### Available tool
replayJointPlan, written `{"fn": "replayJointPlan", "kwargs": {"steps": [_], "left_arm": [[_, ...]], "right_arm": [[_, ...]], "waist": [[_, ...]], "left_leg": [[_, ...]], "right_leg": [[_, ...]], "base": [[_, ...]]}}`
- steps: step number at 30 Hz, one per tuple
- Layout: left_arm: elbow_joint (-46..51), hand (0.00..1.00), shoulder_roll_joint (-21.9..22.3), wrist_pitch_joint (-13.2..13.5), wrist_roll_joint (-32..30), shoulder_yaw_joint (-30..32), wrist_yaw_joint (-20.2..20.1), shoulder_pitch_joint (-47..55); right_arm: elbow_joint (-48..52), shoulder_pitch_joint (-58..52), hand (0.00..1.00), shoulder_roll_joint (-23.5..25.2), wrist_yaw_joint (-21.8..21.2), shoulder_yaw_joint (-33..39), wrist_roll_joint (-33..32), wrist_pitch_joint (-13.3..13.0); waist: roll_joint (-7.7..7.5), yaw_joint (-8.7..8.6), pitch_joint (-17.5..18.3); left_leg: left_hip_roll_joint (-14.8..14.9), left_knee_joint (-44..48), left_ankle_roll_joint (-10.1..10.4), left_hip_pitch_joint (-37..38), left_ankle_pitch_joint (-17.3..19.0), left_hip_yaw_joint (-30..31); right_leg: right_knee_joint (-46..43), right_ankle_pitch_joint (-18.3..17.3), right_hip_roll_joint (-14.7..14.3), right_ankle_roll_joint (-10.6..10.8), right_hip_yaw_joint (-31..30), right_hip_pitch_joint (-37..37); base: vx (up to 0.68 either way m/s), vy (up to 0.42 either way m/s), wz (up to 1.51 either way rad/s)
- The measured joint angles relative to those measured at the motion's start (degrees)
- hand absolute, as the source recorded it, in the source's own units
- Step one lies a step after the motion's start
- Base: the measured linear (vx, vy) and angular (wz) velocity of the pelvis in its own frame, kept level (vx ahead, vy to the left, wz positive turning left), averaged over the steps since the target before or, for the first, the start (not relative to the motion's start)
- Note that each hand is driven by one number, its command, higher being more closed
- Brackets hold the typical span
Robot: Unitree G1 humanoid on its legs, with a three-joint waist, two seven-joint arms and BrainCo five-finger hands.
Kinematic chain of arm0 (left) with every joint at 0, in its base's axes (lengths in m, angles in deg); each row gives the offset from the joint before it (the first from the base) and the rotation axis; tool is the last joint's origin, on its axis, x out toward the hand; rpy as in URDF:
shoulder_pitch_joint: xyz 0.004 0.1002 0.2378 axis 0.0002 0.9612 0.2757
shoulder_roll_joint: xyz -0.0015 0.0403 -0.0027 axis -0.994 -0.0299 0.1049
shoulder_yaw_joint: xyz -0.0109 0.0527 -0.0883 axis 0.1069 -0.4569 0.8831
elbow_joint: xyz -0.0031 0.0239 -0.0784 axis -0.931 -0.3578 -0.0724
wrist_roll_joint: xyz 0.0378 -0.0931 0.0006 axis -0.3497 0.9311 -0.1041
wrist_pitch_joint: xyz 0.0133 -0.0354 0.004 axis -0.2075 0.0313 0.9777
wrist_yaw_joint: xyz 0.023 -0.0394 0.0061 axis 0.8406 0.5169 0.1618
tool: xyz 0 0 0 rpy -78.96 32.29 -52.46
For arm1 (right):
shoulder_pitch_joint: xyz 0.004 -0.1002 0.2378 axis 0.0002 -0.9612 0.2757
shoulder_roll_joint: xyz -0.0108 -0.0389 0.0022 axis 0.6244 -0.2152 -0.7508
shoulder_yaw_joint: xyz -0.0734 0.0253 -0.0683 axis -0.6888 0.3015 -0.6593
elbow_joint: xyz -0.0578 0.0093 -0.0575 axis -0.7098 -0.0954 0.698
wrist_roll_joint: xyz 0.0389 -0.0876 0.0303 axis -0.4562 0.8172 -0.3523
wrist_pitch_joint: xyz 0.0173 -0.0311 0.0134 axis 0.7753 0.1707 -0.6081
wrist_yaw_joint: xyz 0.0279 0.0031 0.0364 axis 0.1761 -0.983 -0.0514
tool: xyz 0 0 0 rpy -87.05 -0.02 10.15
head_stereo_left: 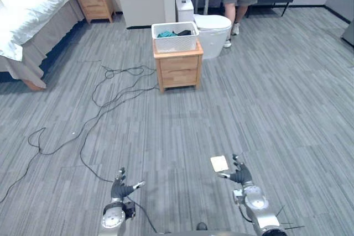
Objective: Pick up the laundry basket with both hands and put the clothes into the washing machine.
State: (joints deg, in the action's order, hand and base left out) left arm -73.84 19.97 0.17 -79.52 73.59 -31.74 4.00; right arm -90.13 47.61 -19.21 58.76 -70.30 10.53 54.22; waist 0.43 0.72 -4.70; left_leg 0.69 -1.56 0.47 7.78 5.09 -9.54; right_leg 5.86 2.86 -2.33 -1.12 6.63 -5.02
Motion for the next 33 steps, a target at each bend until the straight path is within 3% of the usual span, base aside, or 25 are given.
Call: {"fn": "replayJointPlan", "kwargs": {"steps": [9, 21, 25, 27, 29, 30, 32, 33], "left_arm": [[-3.3, 0.00, 0.3, -0.8, 0.8, 1.9, -1.3, 0.8], [-1.7, 0.00, 0.4, -0.8, 1.2, 1.8, -1.3, 1.1], [1.5, 0.00, 0.6, -0.8, 1.2, 1.6, -1.3, 1.3], [3.0, 0.00, 1.7, -0.8, 1.3, 1.5, -1.3, 2.1], [4.1, 0.00, 2.0, -0.8, 1.3, 0.8, -1.3, 2.9], [4.1, 0.00, 2.0, -0.8, 1.3, 0.7, -1.3, 2.9], [4.1, 0.00, 1.2, -0.8, 1.3, -0.8, -1.1, 2.6], [4.1, 0.00, 0.9, -0.8, 1.3, -1.0, -1.1, 2.4]], "right_arm": [[-6.3, -0.3, 0.00, 0.1, -0.1, 4.1, -1.2, 1.8], [-6.5, 0.2, 0.00, 1.8, -0.1, 6.1, -2.6, 1.8], [-6.4, 2.4, 0.00, 2.1, 0.1, 6.2, -2.9, 1.8], [-5.7, 3.6, 0.00, 2.0, 0.2, 6.1, -2.9, 1.8], [-4.2, 3.0, 0.00, 2.1, 0.2, 5.9, -2.9, 1.8], [-4.0, 2.8, 0.00, 2.1, 0.2, 5.8, -2.9, 1.9], [-2.5, 2.2, 0.00, 2.1, 0.2, 4.7, -2.9, 1.9], [-1.8, 1.7, 0.00, 2.2, 0.1, 4.2, -2.9, 1.9]], "waist": [[-0.87, -0.12, -0.4], [-1.95, 0.10, -1.8], [-2.11, 0.25, -3.0], [-0.94, 0.24, -3.8], [-1.10, 0.04, -4.4], [-1.24, 0.09, -4.6], [-1.10, -0.20, -6.4], [-1.25, -0.18, -6.6]], "left_leg": [[-0.4, -0.4, 0.0, 0.5, 0.0, 1.5], [-0.8, -0.2, 0.0, -2.9, 0.1, 1.6], [-0.8, 3.9, -1.7, -7.4, 2.1, -0.2], [-0.1, 7.7, -2.0, -9.1, 5.0, -1.7], [-1.3, 10.6, -2.9, -8.9, 8.6, -2.6], [-1.8, 10.8, -3.4, -8.6, 9.5, -2.7], [-2.4, 11.1, -4.7, -4.9, 11.3, -2.0], [-2.4, 11.2, -4.5, -4.1, 11.8, -2.0]], "right_leg": [[-0.1, 0.0, 0.3, 0.0, 1.7, -0.7], [-0.1, -0.1, 0.9, 0.2, 2.5, 2.4], [-0.9, -1.2, 1.3, 1.5, 0.6, 5.6], [-10.0, -6.2, 1.5, 2.5, -0.7, 10.4], [-25.1, -13.7, 4.0, 3.3, -0.7, 16.0], [-28.8, -14.3, 5.1, 3.2, 0.1, 17.4], [-45.0, -16.1, 8.5, 3.7, 3.7, 23.6], [-46.3, -17.2, 9.0, 3.7, 4.4, 24.6]], "base": [[0.01, 0.021, 0.08], [-0.05, 0.008, 0.03], [-0.04, 0.017, -0.21], [-0.01, 0.035, -0.41], [0.05, 0.067, -0.23], [0.10, 0.099, -0.10], [0.20, 0.099, 0.02], [0.27, 0.065, 0.06]]}}
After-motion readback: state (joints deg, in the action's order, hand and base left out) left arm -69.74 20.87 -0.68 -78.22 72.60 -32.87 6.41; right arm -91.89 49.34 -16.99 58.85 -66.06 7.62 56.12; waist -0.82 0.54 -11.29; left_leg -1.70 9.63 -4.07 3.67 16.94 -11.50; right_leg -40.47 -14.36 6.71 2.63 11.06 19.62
